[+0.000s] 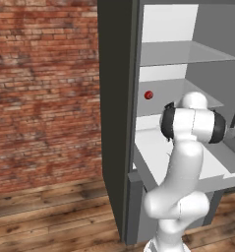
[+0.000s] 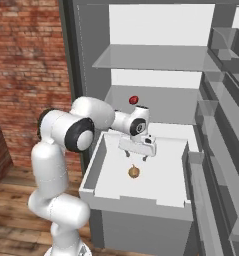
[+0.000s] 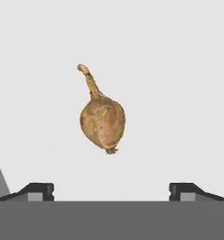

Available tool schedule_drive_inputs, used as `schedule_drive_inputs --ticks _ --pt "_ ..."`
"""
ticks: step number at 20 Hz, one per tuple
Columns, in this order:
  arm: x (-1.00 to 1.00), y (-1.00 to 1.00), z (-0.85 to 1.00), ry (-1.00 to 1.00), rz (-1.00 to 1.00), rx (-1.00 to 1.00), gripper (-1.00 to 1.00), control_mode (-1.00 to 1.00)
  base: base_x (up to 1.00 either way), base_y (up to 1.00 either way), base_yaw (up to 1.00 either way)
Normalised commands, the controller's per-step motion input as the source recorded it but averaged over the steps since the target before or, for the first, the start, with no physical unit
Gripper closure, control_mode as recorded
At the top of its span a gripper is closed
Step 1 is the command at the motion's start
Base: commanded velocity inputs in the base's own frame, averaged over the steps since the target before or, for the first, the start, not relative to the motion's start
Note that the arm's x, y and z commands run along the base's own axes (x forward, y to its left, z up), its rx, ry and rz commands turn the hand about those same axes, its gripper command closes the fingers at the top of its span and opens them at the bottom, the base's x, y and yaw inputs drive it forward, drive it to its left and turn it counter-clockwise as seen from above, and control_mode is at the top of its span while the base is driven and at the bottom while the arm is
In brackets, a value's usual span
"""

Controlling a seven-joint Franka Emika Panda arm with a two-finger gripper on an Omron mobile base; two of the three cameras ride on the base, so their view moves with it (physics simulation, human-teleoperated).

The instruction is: Place the onions inside the fridge drawer. Close the drawer after placing the vegetables.

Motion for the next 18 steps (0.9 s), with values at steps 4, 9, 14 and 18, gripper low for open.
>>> schedule_drive_inputs --ticks 4,9,14,18 --pt "-0.99 0.18 0.7 -0.18 -0.1 -0.01 -1.0 -1.0 0.0 0.0 0.0" --pt "-1.0 0.27 0.54 -0.16 -0.1 0.0 -1.0 -1.0 0.0 0.0 0.0" --pt "-1.0 0.35 0.5 -0.05 -0.09 0.0 -1.0 -1.0 0.0 0.0 0.0" --pt "-1.0 0.44 0.45 -0.01 -0.09 0.0 -1.0 -1.0 0.0 0.0 0.0"
